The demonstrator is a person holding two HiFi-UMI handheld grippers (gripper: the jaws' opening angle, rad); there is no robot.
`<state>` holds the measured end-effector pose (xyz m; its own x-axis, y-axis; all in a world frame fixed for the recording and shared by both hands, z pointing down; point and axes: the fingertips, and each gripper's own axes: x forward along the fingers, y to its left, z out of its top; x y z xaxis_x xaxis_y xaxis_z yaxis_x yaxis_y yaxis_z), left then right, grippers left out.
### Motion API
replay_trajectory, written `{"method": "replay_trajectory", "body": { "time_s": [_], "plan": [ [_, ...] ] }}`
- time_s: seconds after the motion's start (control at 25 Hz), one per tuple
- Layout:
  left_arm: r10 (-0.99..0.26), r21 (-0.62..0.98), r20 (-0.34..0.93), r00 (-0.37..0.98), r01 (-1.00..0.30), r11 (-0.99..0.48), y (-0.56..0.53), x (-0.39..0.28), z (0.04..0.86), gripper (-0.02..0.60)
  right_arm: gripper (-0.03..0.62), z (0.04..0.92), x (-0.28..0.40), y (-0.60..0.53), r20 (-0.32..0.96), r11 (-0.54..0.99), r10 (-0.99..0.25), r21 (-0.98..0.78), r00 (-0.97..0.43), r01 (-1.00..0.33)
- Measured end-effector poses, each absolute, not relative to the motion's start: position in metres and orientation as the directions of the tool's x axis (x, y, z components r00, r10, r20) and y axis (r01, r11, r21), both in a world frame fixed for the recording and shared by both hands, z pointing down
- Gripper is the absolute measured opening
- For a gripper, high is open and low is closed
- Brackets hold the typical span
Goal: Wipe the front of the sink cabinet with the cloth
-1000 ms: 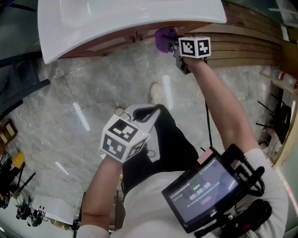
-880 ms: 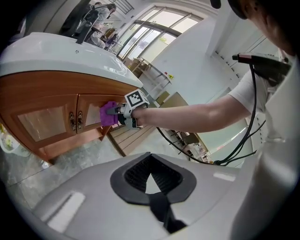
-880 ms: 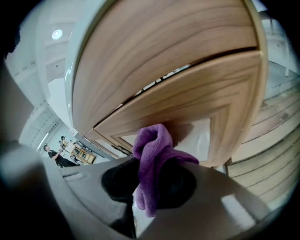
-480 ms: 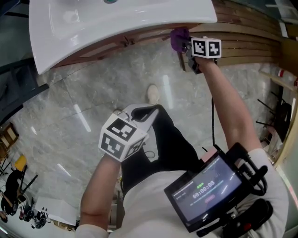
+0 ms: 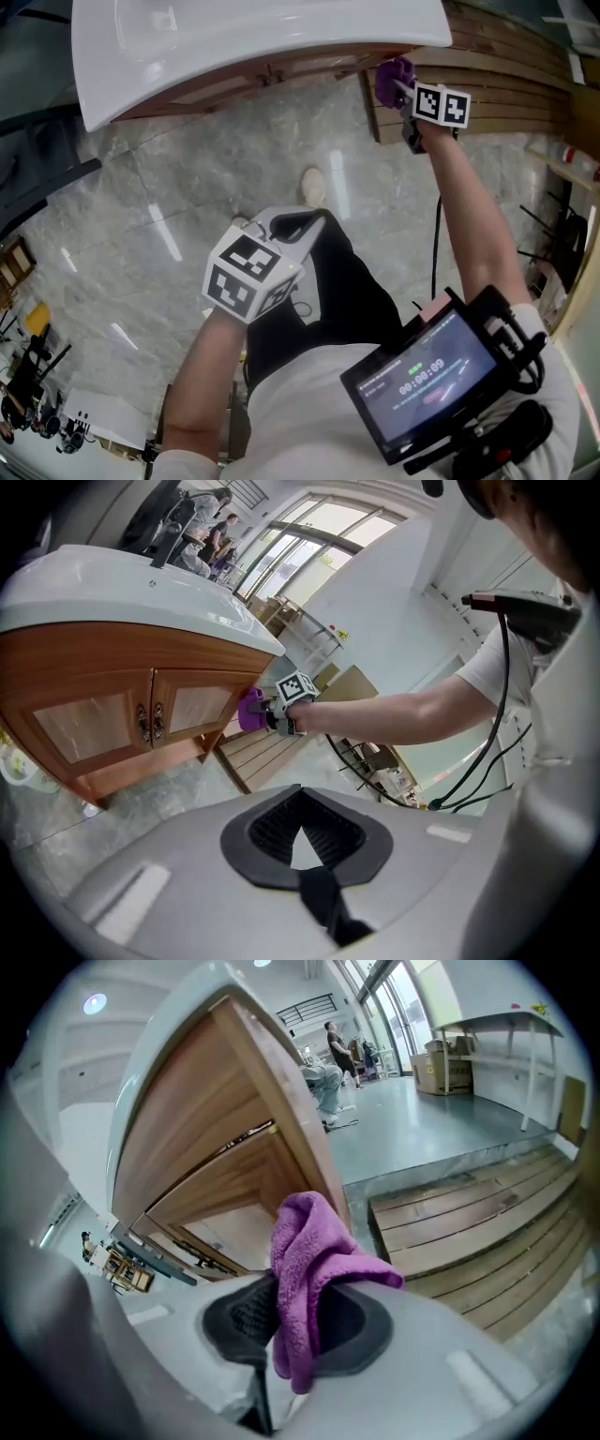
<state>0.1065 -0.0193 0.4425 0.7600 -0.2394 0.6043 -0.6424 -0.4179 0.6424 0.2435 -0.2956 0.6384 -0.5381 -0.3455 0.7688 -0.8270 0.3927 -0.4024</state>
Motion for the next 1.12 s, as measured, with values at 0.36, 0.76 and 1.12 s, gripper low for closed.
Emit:
{"method": "replay_trajectory", "body": {
  "time_s": [0.36,0.76,1.12],
  "plan": [
    [-0.316,0.630,0.611,0.726,-0.688,-0.361,0.011,0.050,0.435,0.006,0.072,0.623,0.047,-0.178,0.685,0.623,-0.082,-0.531,-0.723,-0.574],
    [-0.428,0.619,0.621,0.657,-0.746,-0.245,0.062,-0.051,0.439,0.006,0.072,0.634,-0.181,-0.101,0.629,0.722,0.082,-0.572,-0.773,-0.389],
    [-0.489,0.632,0.613,0.621,-0.757,-0.169,0.090,-0.108,0.453,0.006,0.072,0.671,-0.249,-0.104,0.668,0.714,0.062,-0.549,-0.741,-0.435]
  ]
}}
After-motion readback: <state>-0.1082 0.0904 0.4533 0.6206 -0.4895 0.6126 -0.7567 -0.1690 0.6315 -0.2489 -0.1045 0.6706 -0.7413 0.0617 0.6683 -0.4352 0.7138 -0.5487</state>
